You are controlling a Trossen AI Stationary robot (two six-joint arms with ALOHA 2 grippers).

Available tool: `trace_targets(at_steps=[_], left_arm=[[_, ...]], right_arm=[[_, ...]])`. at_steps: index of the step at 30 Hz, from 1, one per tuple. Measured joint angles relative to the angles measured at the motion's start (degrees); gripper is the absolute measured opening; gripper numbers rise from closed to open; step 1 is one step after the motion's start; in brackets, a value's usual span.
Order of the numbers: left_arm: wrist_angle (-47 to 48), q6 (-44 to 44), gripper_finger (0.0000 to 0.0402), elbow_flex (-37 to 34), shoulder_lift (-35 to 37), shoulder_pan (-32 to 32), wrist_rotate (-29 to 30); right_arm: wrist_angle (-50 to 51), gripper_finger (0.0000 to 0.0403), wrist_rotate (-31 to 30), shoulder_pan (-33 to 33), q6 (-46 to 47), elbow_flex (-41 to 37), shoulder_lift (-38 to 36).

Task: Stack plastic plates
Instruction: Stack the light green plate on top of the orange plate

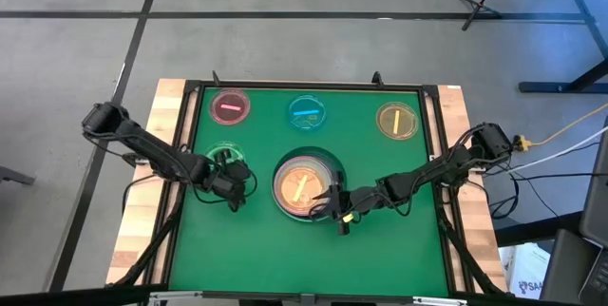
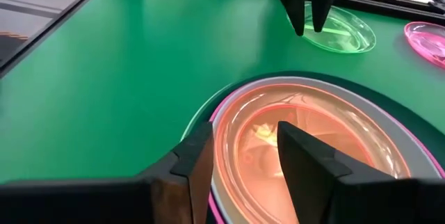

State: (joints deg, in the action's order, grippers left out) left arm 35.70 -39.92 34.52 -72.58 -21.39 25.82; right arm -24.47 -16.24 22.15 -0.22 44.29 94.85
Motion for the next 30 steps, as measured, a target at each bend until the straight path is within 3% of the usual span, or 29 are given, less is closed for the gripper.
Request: trace_targets(at_steps=[21, 30], left_arm=[[2.6, -3.9, 0.0118, 0.3, -12.5, 4.2, 2.5], [3.0, -4.6, 0.003, 0.1, -12.7, 4.1, 3.7]], right_arm=[[0.3, 0.0149, 0.4, 0.0, 0.0, 0.0, 0.0], [0.4, 0.0149, 0.4, 0.0, 0.0, 0.0, 0.0]])
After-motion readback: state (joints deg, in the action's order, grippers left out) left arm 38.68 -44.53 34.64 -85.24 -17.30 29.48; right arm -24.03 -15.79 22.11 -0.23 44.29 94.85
